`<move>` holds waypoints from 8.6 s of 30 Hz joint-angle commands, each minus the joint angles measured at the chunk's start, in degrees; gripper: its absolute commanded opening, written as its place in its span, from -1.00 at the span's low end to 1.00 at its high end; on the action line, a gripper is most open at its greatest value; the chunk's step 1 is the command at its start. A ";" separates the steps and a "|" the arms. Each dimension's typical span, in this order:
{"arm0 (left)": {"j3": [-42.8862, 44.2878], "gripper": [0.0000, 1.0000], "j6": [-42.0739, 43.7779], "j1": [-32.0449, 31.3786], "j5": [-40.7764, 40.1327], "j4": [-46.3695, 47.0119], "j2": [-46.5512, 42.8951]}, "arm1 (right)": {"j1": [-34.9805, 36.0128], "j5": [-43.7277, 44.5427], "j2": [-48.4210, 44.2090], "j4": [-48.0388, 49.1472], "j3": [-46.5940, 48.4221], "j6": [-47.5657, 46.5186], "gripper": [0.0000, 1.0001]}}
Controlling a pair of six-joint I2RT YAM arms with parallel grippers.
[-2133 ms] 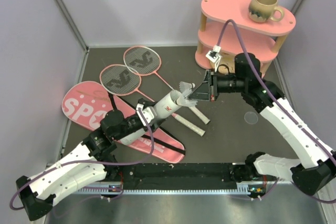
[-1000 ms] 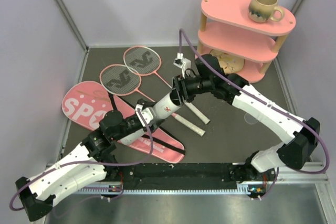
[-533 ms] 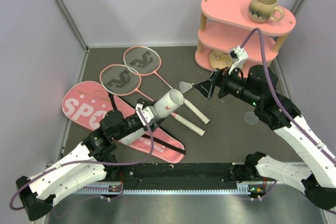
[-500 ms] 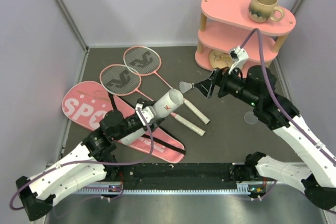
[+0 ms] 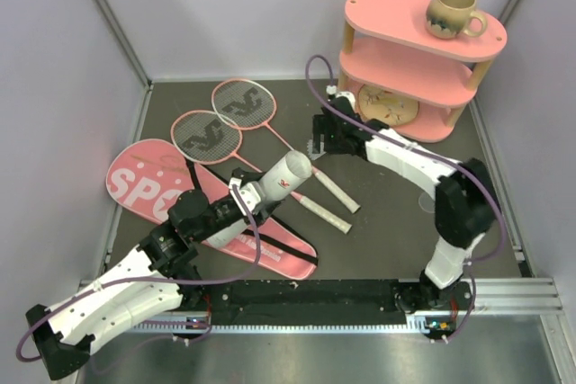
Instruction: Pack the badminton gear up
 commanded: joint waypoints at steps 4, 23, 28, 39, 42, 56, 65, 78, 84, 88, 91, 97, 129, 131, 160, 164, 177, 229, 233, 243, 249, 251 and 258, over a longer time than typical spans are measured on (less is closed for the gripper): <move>0.16 -0.83 0.17 -0.27 -0.76 3.96 -0.52 | -0.32 0.84 14.65 1.83 12.95 -4.43 0.44; -0.02 -0.82 0.44 -0.36 -0.85 4.23 -0.34 | -0.32 12.96 18.57 -0.37 17.19 -7.07 -1.00; 0.07 -0.83 0.26 -0.36 -0.32 4.23 -0.43 | -0.50 7.37 3.71 -0.98 8.24 -8.30 -1.00; 0.51 -0.82 -0.44 -0.27 3.01 3.79 -0.16 | -9.82 -37.47 -32.86 -4.84 -5.32 -4.34 -1.00; 0.51 -0.82 -0.79 -0.27 5.56 3.87 -0.16 | -10.08 -45.46 -37.18 -6.34 -4.01 -4.35 -1.00; 0.69 -0.81 -0.79 -0.44 11.10 3.17 0.81 | -6.31 -68.16 -33.94 -6.08 -0.22 -0.48 -1.00; 0.51 -0.81 -0.62 -0.44 10.93 3.17 0.36 | -0.77 -56.57 -28.23 -9.68 3.02 -2.76 -0.64; 0.51 -0.82 -0.44 -0.44 9.96 3.26 -0.25 | 7.23 -46.38 -21.55 -11.09 4.43 -5.05 -0.15; 0.42 -0.82 -0.44 -0.53 9.35 3.26 -0.25 | 11.80 -39.35 -19.17 -11.00 4.17 -4.96 -0.12; 0.33 -0.82 -0.27 -0.53 8.73 3.44 -0.34 | 12.77 -38.19 -19.17 -10.74 3.64 -5.22 -0.07; 0.24 -0.82 -0.27 -0.62 8.20 3.44 -0.43 | 12.42 -36.34 -22.24 -10.91 2.77 -5.66 0.09; 0.33 -0.82 -0.27 -0.62 8.38 3.44 -0.43 | 5.75 -43.45 -29.62 -11.09 1.18 -5.49 0.27; 0.33 -0.83 -0.35 -0.79 4.52 3.88 -1.48 | 0.82 -31.71 -41.65 -2.65 -9.45 -4.60 0.39; 0.51 -0.83 -0.36 -0.71 4.25 3.87 -1.39 | 0.82 -21.21 -47.27 -3.00 -12.33 -5.66 0.47; -0.02 -0.84 -0.09 -0.97 3.01 4.23 -1.48 | -38.38 1.89 -13.02 -2.04 -26.77 9.63 -0.30; 0.42 -0.84 -0.44 -1.06 4.25 4.05 -0.78 | -38.47 2.41 -11.97 -0.37 -28.87 10.42 -0.30; 0.16 -0.84 0.00 -1.15 3.37 3.96 -1.31 | -38.47 -5.23 -5.11 4.03 -30.81 11.13 -0.75; 0.24 -0.85 -0.18 -1.24 3.19 3.88 -1.57 | -30.12 -13.64 -19.48 -0.10 -27.47 0.49 -1.00; 0.16 -0.84 0.00 -1.32 3.02 3.79 -1.48 | -30.12 -32.78 -28.19 0.94 -27.91 -2.22 -1.00; 0.33 -0.85 0.08 -1.41 3.72 3.61 -1.04 | -18.19 -60.51 -42.09 -0.10 -20.20 -3.29 -1.00; 0.24 -0.84 0.26 -1.50 4.69 3.44 -0.34 | -13.86 -64.10 -46.06 -1.42 -14.30 -0.57 -1.00; 0.24 -0.84 0.26 -1.67 5.56 3.35 -0.16 | -12.90 -65.25 -46.06 -1.77 -13.24 0.83 -1.00; 0.16 -0.84 0.44 -1.59 8.99 3.00 0.63 | -5.35 -62.28 -42.73 -2.13 -8.76 1.72 -1.00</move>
